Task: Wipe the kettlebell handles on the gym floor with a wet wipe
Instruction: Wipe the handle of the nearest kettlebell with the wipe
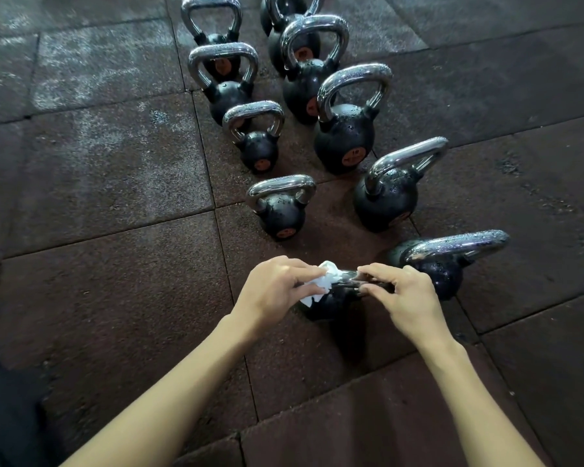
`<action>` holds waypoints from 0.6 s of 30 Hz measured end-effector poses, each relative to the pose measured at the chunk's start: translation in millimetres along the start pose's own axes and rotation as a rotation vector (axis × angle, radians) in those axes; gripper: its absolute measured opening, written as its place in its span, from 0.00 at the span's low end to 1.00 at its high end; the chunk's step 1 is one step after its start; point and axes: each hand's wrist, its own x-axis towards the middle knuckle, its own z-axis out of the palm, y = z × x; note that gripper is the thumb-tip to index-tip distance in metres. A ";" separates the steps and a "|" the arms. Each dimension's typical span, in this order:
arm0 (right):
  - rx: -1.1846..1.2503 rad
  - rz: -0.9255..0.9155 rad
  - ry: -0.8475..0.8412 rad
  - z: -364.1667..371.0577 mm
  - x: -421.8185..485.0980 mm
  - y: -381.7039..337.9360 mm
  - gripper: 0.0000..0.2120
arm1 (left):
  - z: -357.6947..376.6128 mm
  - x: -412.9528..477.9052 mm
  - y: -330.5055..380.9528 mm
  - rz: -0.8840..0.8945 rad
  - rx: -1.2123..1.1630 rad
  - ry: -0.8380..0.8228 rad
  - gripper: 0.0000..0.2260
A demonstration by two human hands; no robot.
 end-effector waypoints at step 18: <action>0.026 0.015 0.021 -13.2 -7.5 13.8 0.17 | 79.0 -17.9 2.6 -0.453 -0.415 0.385 0.13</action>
